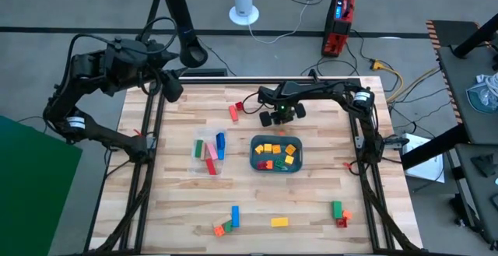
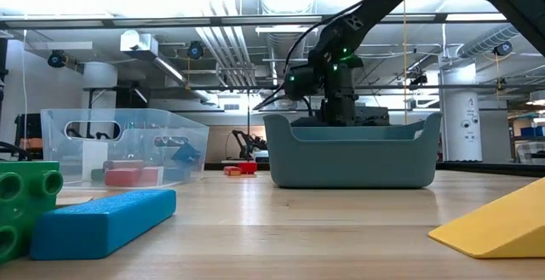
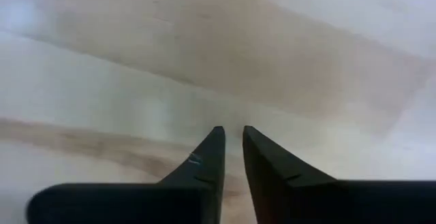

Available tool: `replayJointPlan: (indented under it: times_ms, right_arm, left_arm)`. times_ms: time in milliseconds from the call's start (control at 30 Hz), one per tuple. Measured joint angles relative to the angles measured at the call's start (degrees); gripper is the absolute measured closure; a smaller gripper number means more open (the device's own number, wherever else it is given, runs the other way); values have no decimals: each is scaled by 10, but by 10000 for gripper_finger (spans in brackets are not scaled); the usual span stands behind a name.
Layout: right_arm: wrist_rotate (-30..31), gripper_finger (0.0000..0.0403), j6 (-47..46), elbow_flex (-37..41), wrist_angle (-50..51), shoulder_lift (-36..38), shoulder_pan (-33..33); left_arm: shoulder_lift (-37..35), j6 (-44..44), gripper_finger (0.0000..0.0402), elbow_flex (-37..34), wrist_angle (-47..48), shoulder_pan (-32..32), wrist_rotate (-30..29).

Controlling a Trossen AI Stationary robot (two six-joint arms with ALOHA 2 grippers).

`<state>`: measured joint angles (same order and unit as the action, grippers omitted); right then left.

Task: Sort blocks by size
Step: Put the top middle orange square game piece into the blue bin

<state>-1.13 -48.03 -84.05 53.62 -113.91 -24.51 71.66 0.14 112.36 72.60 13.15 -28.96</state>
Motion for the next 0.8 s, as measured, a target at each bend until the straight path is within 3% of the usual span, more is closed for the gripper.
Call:
replayJointPlan:
  times_ms: [133,233,600,800]
  right_arm:
    - [6,371,19,0,23,40,0]
    - [-25,356,22,0,51,68,3]
    - [-61,192,1,2,49,48,44]
    - [-97,146,13,4,50,16,50]
  left_arm:
    - [0,0,196,0,4,0,0]
    - [0,0,196,0,6,0,0]
    - [2,0,196,0,8,0,0]
    - [2,0,196,0,9,0,0]
